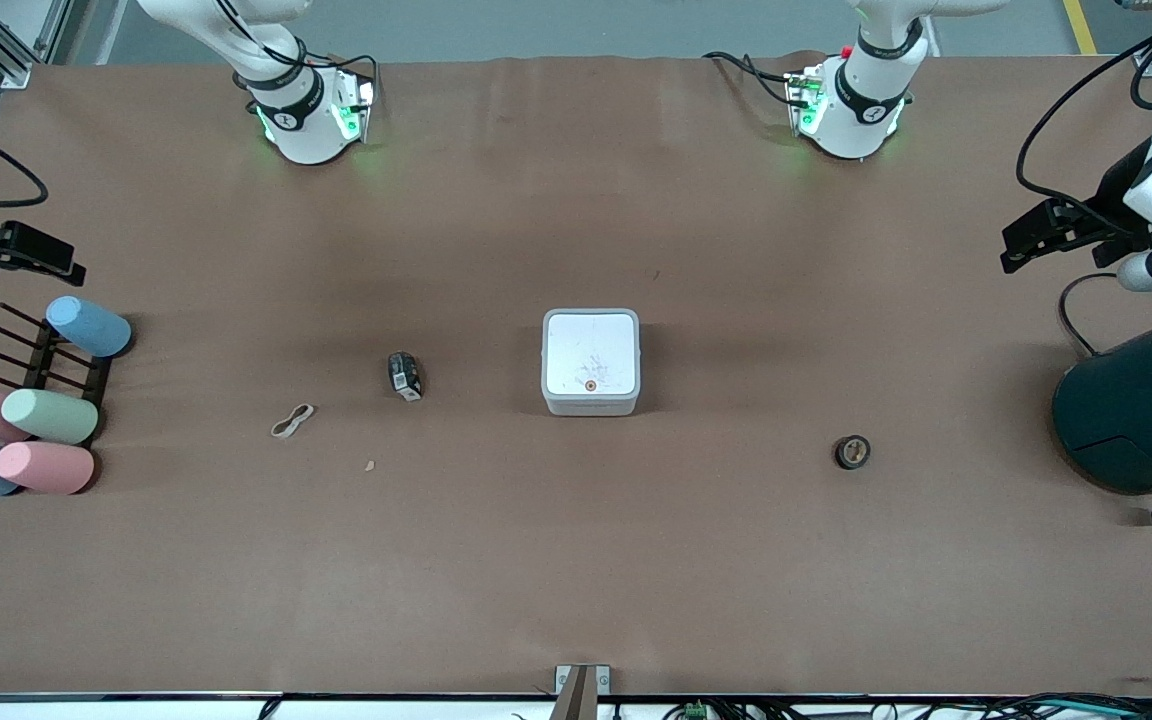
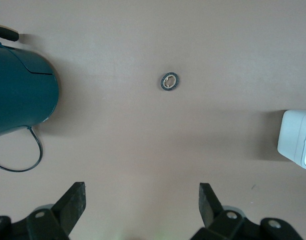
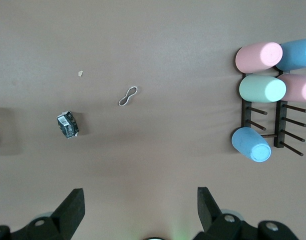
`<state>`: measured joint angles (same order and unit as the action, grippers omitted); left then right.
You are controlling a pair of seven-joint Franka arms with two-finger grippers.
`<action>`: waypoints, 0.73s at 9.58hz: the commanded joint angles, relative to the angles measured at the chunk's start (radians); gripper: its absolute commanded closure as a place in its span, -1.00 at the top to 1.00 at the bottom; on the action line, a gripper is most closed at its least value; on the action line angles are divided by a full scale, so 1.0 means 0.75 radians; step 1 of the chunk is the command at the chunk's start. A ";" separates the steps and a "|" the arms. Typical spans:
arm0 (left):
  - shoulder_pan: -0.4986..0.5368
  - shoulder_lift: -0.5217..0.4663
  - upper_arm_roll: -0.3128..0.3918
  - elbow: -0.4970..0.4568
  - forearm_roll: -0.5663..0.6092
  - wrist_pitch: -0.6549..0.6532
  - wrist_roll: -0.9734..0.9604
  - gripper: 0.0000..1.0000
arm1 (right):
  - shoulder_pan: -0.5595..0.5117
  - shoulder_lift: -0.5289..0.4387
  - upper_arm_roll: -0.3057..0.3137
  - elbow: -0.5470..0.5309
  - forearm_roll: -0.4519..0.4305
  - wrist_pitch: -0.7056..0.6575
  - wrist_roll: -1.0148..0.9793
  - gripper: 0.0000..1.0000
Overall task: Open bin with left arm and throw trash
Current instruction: 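Reach the left gripper to the bin lid while the right gripper reaches the packet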
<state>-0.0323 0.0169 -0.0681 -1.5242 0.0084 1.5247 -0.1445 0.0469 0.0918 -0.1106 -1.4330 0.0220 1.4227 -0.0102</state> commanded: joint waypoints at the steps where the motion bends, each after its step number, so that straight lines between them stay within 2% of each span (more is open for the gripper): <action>1: -0.002 0.014 0.005 0.020 0.011 0.028 0.039 1.00 | 0.001 -0.008 0.004 -0.024 0.005 -0.005 -0.001 0.99; 3: -0.024 0.024 -0.013 0.022 0.007 0.025 0.035 1.00 | 0.003 -0.004 0.004 -0.051 0.005 0.009 0.001 0.99; 5: -0.065 0.073 -0.135 0.009 -0.011 -0.051 0.007 0.97 | 0.011 0.004 0.008 -0.171 0.007 0.095 0.020 0.99; 6: -0.110 0.157 -0.225 0.018 -0.013 -0.002 0.003 0.45 | 0.021 0.004 0.010 -0.210 0.007 0.140 0.026 0.99; 7: -0.189 0.253 -0.299 0.016 0.001 0.176 -0.064 -0.17 | 0.035 0.017 0.012 -0.243 0.014 0.185 0.030 0.99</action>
<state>-0.1144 0.1135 -0.2370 -1.5331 -0.0008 1.5664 -0.1510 0.0587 0.1164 -0.1034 -1.5663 0.0233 1.5225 -0.0071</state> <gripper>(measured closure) 0.181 0.004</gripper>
